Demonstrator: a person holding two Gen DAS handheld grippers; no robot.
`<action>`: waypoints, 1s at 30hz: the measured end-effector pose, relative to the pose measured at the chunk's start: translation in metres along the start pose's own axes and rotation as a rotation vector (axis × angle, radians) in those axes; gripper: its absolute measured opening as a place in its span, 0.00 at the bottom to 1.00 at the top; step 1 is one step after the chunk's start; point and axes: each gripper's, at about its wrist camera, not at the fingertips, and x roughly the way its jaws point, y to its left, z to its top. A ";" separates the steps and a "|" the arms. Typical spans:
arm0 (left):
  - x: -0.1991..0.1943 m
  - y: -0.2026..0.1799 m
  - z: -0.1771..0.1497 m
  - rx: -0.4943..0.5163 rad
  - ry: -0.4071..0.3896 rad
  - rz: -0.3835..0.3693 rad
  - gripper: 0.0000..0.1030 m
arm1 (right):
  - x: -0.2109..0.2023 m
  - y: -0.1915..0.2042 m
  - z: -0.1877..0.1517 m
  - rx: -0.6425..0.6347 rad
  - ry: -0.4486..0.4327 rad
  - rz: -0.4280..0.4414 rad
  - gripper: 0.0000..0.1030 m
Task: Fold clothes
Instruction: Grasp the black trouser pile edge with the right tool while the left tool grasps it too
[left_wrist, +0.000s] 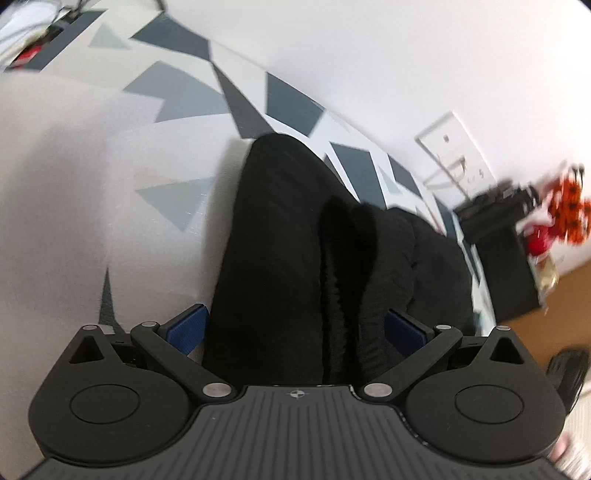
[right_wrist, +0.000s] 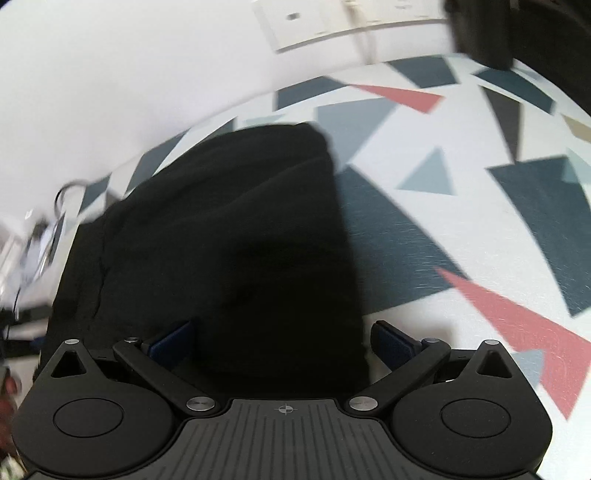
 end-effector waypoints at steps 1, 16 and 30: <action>0.001 -0.003 -0.002 0.019 0.003 0.004 1.00 | 0.000 -0.002 0.000 -0.008 0.007 -0.009 0.99; 0.019 -0.026 0.003 0.021 0.057 0.021 1.00 | 0.015 0.015 0.002 -0.051 -0.021 -0.012 0.99; 0.034 -0.056 -0.003 0.184 0.073 0.150 0.99 | 0.005 -0.013 0.018 0.036 0.022 0.066 0.51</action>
